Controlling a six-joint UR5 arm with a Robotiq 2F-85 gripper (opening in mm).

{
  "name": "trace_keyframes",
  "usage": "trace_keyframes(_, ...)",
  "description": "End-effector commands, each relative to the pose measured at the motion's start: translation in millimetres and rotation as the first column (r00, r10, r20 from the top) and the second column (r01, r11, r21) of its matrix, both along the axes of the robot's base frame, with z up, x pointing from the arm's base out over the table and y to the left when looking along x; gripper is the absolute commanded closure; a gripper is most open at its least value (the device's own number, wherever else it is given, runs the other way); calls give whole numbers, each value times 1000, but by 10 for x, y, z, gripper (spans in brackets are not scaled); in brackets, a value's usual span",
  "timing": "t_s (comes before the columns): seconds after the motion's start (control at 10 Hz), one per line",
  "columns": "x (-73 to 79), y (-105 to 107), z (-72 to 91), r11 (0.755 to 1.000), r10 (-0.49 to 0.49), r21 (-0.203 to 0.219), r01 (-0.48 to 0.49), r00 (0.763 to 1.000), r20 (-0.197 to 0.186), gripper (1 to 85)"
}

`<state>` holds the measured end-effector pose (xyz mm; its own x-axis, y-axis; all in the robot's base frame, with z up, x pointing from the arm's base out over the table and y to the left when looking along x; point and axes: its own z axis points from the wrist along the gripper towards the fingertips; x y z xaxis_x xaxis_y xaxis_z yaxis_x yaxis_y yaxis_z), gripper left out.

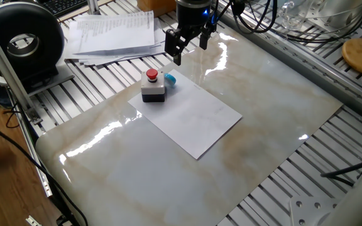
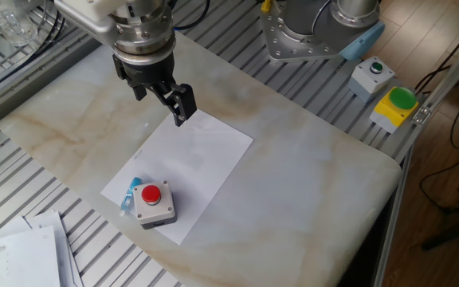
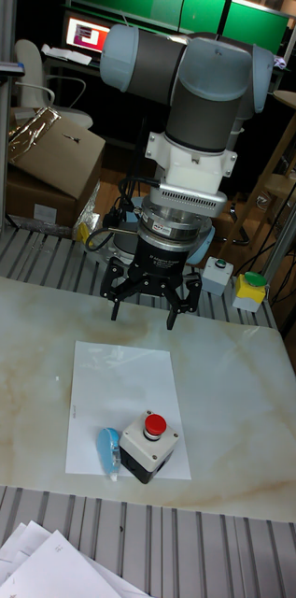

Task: Use the correction tape on paper

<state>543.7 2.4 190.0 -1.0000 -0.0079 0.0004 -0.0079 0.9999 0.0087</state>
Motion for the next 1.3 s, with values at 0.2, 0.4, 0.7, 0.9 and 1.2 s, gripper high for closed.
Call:
trace_keyframes(0.2,231,-26,6,990,136,-45,-133,987,84,840)
trace_keyframes(0.4,242,-87,23,983,170,-75,-165,982,76,840)
trace_keyframes(0.7,257,-101,41,980,186,-86,-180,980,70,840)
trace_keyframes(0.9,258,-105,42,981,182,-87,-175,981,70,840)
trace_keyframes(1.2,252,-109,40,980,184,-86,-178,980,68,840)
